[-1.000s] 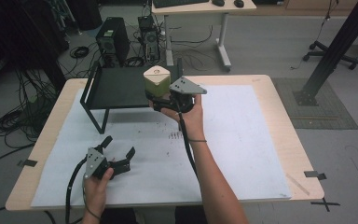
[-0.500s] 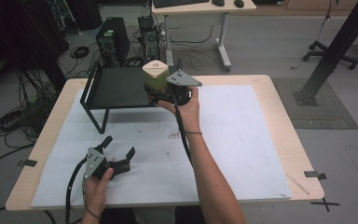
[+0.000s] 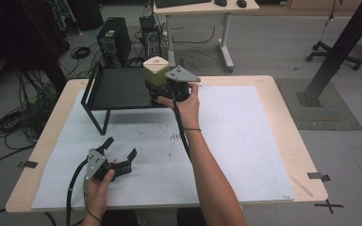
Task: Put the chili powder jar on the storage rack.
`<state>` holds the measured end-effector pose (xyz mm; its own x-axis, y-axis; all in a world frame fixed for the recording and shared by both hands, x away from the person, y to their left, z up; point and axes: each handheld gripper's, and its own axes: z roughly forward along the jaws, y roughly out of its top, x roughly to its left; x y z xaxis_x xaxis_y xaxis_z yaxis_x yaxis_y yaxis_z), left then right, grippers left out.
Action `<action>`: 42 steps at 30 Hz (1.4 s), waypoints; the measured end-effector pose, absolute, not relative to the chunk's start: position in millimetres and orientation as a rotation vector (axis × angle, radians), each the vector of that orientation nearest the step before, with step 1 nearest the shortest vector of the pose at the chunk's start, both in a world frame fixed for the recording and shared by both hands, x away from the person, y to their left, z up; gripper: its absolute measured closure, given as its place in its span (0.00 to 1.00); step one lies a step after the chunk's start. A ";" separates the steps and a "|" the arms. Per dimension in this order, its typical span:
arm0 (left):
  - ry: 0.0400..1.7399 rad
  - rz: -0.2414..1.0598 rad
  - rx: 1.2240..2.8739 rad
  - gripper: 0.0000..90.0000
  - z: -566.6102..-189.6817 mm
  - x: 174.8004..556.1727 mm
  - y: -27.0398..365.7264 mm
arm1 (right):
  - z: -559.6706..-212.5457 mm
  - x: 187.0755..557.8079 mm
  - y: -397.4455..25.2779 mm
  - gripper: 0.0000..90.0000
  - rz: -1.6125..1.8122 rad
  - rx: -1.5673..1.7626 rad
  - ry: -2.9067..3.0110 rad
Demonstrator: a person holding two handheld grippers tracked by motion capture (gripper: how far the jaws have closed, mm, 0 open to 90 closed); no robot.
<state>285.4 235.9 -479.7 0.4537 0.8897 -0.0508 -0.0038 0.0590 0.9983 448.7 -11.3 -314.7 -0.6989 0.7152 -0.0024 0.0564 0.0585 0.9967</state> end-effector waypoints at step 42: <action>0.869 0.831 1.343 0.00 -479.7 285.2 235.7 | -323.8 450.6 -8.5 0.33 1.677 0.809 1.814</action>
<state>285.2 235.7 -479.7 0.4532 0.8902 -0.0467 -0.0069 0.0558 0.9984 450.6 -8.5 -323.8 -0.6767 0.7361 0.0127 0.0707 0.0478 0.9964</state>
